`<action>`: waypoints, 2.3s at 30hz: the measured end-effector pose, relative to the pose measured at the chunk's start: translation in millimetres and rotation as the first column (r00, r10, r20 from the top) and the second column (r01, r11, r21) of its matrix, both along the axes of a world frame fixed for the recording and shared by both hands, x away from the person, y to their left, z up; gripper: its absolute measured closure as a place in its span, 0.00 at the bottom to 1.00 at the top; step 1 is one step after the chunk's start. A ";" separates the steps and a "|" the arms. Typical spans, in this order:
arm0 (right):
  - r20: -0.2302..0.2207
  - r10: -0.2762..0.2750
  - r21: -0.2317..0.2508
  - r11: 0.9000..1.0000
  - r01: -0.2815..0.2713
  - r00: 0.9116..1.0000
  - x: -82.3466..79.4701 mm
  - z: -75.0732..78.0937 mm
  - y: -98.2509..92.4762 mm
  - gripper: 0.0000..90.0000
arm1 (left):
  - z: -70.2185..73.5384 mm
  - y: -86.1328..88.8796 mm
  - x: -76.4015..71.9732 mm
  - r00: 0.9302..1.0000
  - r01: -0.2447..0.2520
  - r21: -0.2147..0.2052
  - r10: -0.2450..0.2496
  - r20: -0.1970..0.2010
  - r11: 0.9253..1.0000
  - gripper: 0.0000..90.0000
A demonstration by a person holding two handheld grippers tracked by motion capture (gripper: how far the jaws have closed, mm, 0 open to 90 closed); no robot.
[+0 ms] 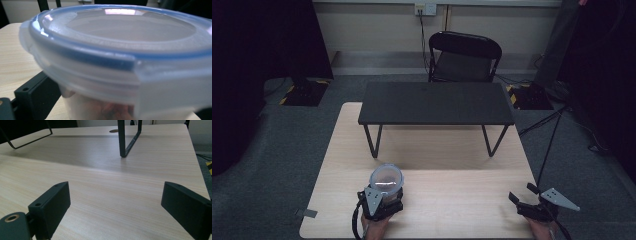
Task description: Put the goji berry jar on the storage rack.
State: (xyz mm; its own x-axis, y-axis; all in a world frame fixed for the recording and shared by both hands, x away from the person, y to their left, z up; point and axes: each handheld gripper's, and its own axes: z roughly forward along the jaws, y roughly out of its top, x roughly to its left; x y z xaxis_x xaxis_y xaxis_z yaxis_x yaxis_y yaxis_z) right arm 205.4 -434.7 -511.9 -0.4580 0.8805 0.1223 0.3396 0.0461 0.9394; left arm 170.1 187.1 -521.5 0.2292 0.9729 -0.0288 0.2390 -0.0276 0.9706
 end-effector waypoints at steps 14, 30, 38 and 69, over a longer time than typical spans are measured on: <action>0.000 0.003 0.002 1.000 -0.003 1.000 0.1 -0.1 -0.6 0.09 | -0.6 -18.6 2.9 0.998 -0.059 0.045 0.059 0.006 0.997 0.00; -0.003 0.004 0.006 1.000 -0.004 1.000 0.5 0.0 -1.1 0.09 | 1.5 -8.0 3.3 1.000 -0.018 0.021 0.018 0.001 1.000 0.02; -0.003 0.003 0.005 1.000 -0.003 1.000 0.4 -0.1 -1.0 0.09 | 6.2 -4.2 4.3 1.000 -0.010 0.009 0.010 0.007 1.000 0.02; -0.004 0.001 0.003 1.000 -0.001 1.000 0.6 0.2 -0.5 0.09 | 184.8 23.9 65.5 0.949 0.307 -0.012 -0.305 0.082 0.951 0.02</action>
State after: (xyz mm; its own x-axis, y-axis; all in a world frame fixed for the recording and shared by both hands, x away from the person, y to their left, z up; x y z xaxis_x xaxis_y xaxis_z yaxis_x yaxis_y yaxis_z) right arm 206.0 -435.2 -511.7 -0.4586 0.8796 0.1266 0.3435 0.0441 0.9381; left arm 235.6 211.0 -336.7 0.5187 0.8547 -0.0218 0.1463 -0.0636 0.9872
